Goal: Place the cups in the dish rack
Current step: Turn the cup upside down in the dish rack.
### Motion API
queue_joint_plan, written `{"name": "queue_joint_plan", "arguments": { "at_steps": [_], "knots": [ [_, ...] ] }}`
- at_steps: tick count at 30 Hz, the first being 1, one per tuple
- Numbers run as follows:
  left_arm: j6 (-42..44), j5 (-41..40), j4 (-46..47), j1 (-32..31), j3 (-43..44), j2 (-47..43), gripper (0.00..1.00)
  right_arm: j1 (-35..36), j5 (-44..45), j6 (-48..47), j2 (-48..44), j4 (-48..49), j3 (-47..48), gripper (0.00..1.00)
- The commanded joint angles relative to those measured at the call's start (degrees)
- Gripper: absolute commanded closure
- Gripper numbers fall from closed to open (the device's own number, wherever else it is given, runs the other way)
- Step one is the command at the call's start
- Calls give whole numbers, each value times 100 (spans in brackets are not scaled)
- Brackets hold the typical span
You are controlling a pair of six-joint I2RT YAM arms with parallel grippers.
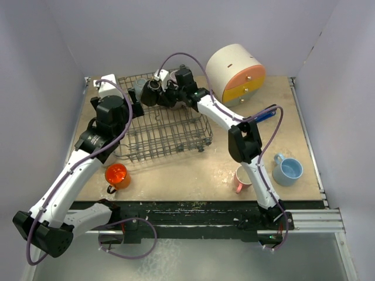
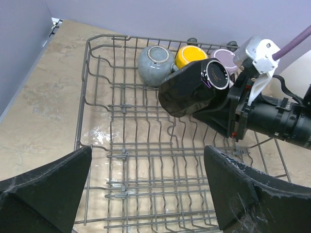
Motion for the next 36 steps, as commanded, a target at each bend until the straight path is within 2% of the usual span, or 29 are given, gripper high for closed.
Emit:
{"name": "queue_joint_plan", "arguments": {
  "at_steps": [1,7,27,36],
  "knots": [
    [237,-84,-22,62,273,74,1,129,414,180,-23,1370,472,100],
    [443,-13,59,149,303,234,1,158,530,52,391,1452,744,100],
    [459,74,223,300,259,455,1,154,1269,-160,867,1895,448,100],
    [152,113,145,315,192,407,1,154,1363,-144,905,1989,237,94]
  ]
}}
